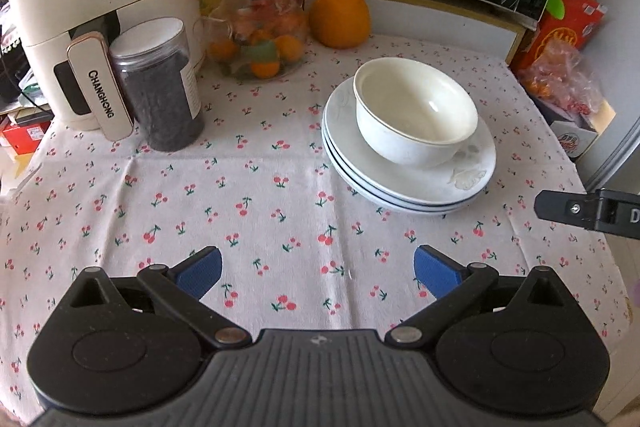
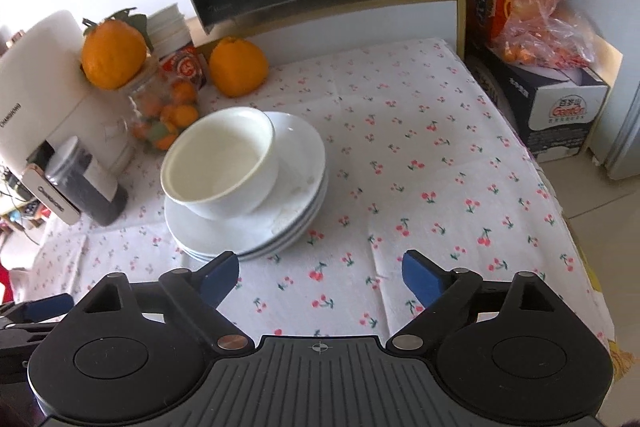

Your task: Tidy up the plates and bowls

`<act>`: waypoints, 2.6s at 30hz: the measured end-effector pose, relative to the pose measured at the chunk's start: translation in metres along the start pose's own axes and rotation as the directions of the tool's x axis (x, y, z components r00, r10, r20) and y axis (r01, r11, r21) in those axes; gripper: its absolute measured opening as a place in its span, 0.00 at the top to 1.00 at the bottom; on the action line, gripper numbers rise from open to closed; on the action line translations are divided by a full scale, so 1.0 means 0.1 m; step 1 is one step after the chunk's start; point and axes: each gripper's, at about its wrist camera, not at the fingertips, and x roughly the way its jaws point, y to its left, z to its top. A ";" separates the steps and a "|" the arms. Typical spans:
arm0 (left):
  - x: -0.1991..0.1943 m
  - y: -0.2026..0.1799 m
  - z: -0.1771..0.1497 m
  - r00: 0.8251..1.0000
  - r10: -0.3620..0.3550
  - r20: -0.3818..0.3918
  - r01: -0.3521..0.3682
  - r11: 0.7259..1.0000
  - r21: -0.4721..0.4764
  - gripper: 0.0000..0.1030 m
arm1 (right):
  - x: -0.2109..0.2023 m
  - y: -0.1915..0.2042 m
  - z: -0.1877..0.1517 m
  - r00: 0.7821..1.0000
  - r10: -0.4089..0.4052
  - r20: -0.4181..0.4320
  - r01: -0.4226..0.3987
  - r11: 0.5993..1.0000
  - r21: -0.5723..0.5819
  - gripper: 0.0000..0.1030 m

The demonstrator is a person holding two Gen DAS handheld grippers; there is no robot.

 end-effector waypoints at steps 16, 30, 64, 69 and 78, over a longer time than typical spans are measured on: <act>0.00 -0.07 -0.06 0.997 0.077 -0.024 -0.077 0.997 -0.006 0.00 | 0.07 0.25 -0.18 0.999 -0.037 -0.027 0.035 0.997 -0.068 0.11; -0.01 -0.11 -0.07 0.995 0.101 -0.015 -0.101 0.995 0.024 0.00 | 0.11 0.26 -0.19 0.998 -0.045 -0.035 0.042 0.996 -0.075 0.11; -0.02 -0.12 -0.07 0.994 0.109 -0.009 -0.109 0.993 0.037 0.00 | 0.11 0.24 -0.18 0.998 -0.054 -0.038 0.051 0.996 -0.071 0.11; -0.02 -0.12 -0.07 0.994 0.110 -0.009 -0.110 0.993 0.036 0.00 | 0.11 0.25 -0.18 0.998 -0.053 -0.037 0.050 0.996 -0.070 0.11; -0.02 -0.14 -0.07 0.994 0.110 -0.010 -0.109 0.993 0.038 0.00 | 0.11 0.25 -0.18 0.998 -0.053 -0.038 0.050 0.996 -0.071 0.11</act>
